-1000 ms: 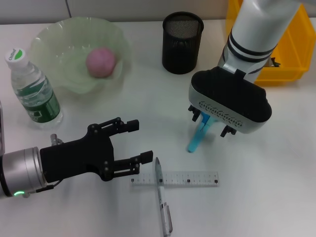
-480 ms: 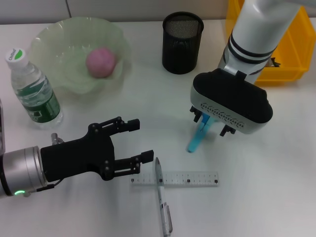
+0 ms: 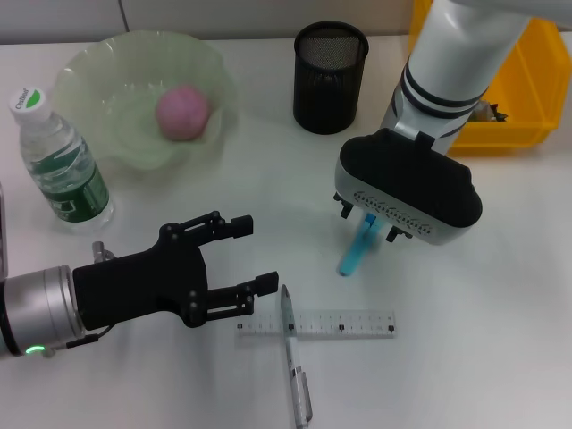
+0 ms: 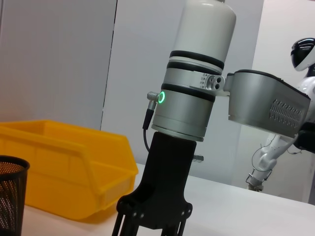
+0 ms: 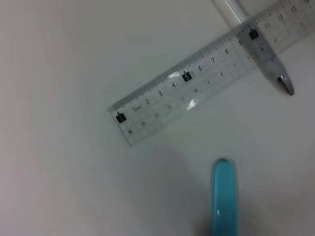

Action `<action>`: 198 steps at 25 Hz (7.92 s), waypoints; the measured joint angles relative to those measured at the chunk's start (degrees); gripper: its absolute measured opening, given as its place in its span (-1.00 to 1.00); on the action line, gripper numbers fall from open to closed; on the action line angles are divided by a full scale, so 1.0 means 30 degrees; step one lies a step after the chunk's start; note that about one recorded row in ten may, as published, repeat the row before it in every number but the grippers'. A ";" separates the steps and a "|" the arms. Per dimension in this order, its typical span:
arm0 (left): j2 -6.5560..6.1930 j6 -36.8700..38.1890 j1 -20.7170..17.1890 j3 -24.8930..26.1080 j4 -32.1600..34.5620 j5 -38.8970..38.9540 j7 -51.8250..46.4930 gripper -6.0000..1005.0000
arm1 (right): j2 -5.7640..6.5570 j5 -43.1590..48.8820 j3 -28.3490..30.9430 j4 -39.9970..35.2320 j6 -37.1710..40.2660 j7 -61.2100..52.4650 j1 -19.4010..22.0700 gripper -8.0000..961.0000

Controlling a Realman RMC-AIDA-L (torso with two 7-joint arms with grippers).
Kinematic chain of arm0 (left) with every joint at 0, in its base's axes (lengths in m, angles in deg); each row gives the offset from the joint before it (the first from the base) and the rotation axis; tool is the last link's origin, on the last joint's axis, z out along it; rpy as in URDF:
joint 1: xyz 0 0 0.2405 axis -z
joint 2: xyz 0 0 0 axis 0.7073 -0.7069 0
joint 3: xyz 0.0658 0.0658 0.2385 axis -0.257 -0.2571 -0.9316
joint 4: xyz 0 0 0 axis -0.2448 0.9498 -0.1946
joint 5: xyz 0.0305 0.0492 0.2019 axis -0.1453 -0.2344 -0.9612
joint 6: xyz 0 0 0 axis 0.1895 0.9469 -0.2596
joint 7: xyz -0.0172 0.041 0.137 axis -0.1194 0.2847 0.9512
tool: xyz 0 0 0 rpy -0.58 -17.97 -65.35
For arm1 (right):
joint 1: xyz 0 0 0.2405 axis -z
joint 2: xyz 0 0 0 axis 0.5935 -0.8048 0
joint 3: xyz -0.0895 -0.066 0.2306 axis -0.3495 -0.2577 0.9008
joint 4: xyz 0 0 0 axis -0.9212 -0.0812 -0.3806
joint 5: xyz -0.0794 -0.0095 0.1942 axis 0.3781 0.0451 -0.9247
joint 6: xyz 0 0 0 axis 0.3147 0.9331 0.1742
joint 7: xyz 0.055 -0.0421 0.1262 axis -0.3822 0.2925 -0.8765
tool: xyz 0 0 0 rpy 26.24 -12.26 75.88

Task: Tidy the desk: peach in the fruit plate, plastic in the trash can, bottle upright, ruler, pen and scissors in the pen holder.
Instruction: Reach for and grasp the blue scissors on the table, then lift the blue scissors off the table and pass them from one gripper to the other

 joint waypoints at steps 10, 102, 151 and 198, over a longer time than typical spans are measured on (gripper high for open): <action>-0.0001 0.0040 -0.0073 -0.0074 -0.0172 -0.0004 0.0004 0.59 | 0.0002 -0.0559 -0.0647 0.1063 -0.0762 -0.0044 -0.0424 0.37; -0.0028 0.0088 -0.0167 0.0045 -0.0460 0.0368 0.0000 0.59 | 0.0001 -0.1031 -0.1595 0.1435 -0.1373 0.0039 -0.0386 -0.53; -0.0021 0.2497 -0.0119 -0.0006 -0.0650 0.1696 0.0207 0.56 | 0.0262 -1.0825 1.4170 -0.2404 0.3287 -0.3048 1.0595 -0.53; 0.0005 0.2987 0.0916 -0.1355 -0.1149 0.2642 -0.1463 0.44 | 0.0508 -1.6355 1.4614 0.4467 0.6723 0.3579 1.3340 -0.53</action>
